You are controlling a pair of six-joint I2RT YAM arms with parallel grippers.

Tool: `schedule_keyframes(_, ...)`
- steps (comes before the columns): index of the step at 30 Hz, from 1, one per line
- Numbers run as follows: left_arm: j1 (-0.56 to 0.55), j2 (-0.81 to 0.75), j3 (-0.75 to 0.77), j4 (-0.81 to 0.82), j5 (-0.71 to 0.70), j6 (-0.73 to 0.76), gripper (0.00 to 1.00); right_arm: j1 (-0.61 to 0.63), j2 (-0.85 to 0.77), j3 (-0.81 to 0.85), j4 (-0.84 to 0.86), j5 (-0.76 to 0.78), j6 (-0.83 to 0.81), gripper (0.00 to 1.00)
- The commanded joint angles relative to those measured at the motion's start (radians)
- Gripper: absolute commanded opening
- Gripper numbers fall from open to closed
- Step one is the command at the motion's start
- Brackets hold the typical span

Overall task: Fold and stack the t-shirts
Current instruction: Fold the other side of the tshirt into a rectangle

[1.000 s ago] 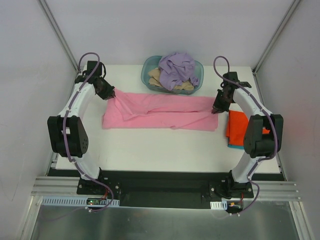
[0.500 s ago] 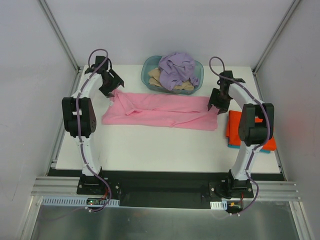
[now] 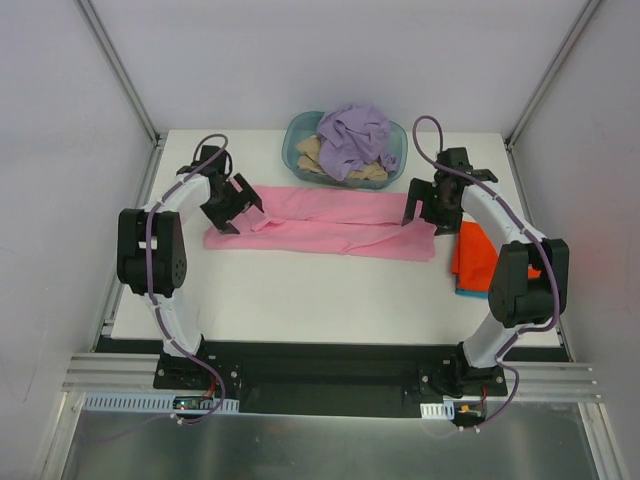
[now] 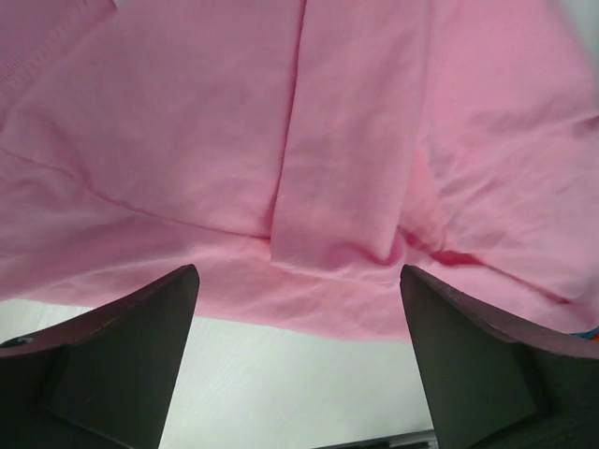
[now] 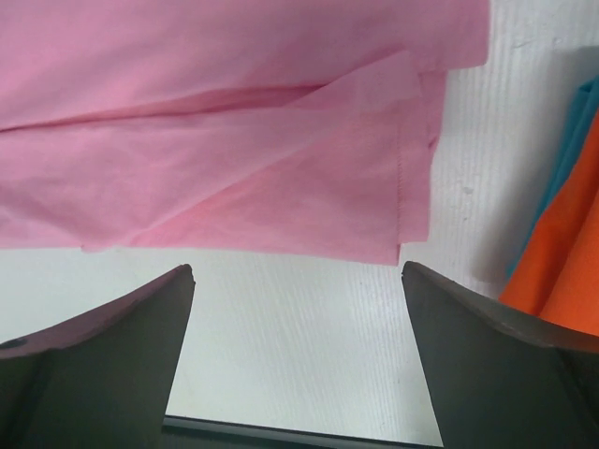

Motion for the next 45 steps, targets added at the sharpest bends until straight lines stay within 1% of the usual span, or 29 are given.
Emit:
schedule_keyframes(1,-0.017,-0.035,-0.063,0.046,0.051,-0.031,0.73,0.023,-0.052,-0.044,0.016,-0.034,-0.021,0.97)
schedule_keyframes(3,-0.017,-0.021,-0.064,0.050,0.052,-0.044,0.55,0.026,-0.056,-0.053,0.016,-0.036,-0.022,0.97)
schedule_keyframes(4,-0.018,-0.015,-0.064,0.052,0.055,-0.044,0.48,0.026,-0.057,-0.061,0.014,-0.034,-0.024,0.97)
schedule_keyframes(5,-0.018,-0.006,-0.064,0.052,0.054,-0.045,0.35,0.028,-0.059,-0.065,0.014,-0.031,-0.025,0.97)
schedule_keyframes(7,-0.018,0.004,-0.066,0.052,0.049,-0.047,0.28,0.028,-0.062,-0.072,0.011,-0.019,-0.027,0.97)
schedule_keyframes(10,-0.018,0.020,-0.072,0.052,0.048,-0.047,0.26,0.026,-0.066,-0.078,0.008,-0.008,-0.031,0.97)
schedule_keyframes(15,-0.018,0.043,-0.089,0.052,0.031,-0.044,0.27,0.028,-0.072,-0.082,0.008,0.004,-0.037,0.97)
schedule_keyframes(21,-0.021,0.086,-0.065,0.052,0.043,-0.045,0.25,0.028,-0.072,-0.081,0.009,-0.003,-0.037,0.97)
schedule_keyframes(24,-0.026,0.086,-0.055,0.052,0.042,-0.042,0.27,0.026,-0.072,-0.081,0.008,0.001,-0.037,0.97)
schedule_keyframes(25,-0.027,0.086,-0.054,0.052,0.043,-0.041,0.28,0.026,-0.072,-0.081,0.005,0.001,-0.036,0.97)
schedule_keyframes(26,-0.029,0.088,-0.052,0.053,0.045,-0.039,0.27,0.026,-0.072,-0.082,0.006,0.001,-0.036,0.97)
schedule_keyframes(28,-0.029,0.093,-0.048,0.052,0.051,-0.034,0.19,0.026,-0.072,-0.081,0.006,0.003,-0.034,0.97)
schedule_keyframes(29,-0.030,0.097,-0.046,0.052,0.057,-0.033,0.00,0.026,-0.072,-0.079,0.005,0.003,-0.034,0.97)
schedule_keyframes(32,-0.032,0.097,-0.032,0.056,0.081,-0.019,0.00,0.028,-0.075,-0.078,0.003,0.007,-0.033,0.97)
schedule_keyframes(39,-0.037,0.047,-0.003,0.072,0.060,-0.010,0.00,0.028,-0.086,-0.078,-0.001,0.017,-0.030,0.97)
schedule_keyframes(45,-0.044,0.065,0.050,0.079,0.078,0.005,0.00,0.026,-0.092,-0.070,-0.006,0.021,-0.030,0.97)
